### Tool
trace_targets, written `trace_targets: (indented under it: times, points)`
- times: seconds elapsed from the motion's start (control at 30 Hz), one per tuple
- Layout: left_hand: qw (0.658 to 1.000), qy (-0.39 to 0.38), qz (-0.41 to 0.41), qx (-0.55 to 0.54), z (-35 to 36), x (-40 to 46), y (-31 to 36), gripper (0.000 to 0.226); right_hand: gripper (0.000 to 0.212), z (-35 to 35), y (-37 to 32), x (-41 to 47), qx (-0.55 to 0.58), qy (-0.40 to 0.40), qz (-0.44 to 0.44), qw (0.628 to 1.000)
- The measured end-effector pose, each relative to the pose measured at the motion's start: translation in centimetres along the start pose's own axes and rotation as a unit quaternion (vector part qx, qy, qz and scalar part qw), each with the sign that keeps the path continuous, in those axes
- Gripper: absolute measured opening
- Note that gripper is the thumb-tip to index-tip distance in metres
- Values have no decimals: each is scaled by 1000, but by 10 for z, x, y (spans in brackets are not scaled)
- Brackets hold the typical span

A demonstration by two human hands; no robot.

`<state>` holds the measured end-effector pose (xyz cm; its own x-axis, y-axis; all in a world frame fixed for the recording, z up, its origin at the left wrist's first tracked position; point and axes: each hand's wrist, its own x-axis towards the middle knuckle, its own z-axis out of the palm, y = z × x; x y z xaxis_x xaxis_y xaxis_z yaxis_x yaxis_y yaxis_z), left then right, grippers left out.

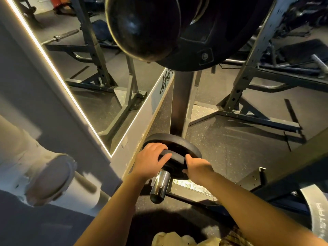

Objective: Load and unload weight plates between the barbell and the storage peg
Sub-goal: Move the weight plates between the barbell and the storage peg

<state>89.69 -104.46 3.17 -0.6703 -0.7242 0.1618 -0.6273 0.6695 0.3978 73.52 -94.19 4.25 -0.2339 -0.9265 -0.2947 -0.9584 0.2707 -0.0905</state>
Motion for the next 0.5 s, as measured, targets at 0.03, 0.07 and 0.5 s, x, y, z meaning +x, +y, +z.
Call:
trace_targets:
  times: [0.03, 0.07, 0.5]
  points:
    - [1000, 9, -11, -13, 2, -1, -4, 39, 37, -8, -3, 3, -18, -11, -9, 1000]
    - [999, 20, -30, -30, 4, -3, -7, 37, 37, -16, -7, 6, -44, -21, -20, 999]
    - [979, -14, -166, -119, 19, -15, -22, 40, 41, -33, -34, 12, -67, -28, -33, 997]
